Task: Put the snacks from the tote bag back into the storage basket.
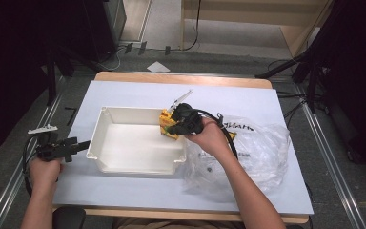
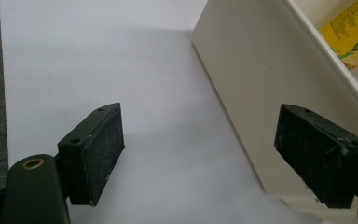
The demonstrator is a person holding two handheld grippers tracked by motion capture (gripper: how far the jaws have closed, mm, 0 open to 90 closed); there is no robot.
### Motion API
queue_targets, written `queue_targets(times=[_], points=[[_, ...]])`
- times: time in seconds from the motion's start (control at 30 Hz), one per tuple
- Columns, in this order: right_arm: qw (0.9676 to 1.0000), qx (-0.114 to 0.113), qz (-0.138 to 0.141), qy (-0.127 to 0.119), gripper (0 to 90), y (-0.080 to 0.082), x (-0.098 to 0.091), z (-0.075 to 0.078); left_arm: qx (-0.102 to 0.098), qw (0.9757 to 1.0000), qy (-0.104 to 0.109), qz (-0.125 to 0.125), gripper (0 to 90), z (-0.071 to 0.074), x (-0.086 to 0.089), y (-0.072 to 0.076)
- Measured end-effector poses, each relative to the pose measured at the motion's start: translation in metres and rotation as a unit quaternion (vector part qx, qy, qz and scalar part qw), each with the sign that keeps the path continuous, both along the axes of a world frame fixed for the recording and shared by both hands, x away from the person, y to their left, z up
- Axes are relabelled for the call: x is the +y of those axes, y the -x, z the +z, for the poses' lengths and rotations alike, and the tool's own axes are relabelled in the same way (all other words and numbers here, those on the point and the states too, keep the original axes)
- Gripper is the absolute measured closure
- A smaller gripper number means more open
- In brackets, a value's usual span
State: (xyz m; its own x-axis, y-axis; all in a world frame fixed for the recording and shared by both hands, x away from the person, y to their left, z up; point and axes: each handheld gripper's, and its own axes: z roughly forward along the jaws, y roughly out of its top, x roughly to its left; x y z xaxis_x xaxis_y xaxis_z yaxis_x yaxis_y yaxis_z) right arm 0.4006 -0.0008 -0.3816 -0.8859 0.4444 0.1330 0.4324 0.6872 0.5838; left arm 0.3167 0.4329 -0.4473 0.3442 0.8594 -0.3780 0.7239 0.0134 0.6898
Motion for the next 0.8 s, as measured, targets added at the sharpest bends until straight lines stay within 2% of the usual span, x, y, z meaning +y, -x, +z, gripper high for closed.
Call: queue_targets(times=[0.37, 0.8], points=[[0.9997, -0.001, -0.024, 0.004, 90.0, -0.0013, -0.0025, -0.0052, -0.001, 1.0000, 0.000, -0.001, 16.8, 0.0001, 0.0000, 0.0000], [0.9997, 0.003, -0.025, 0.005, 90.0, -0.0047, -0.0032, -0.0097, -0.001, 1.0000, 0.000, -0.001, 16.8, 0.0001, 0.0000, 0.0000]])
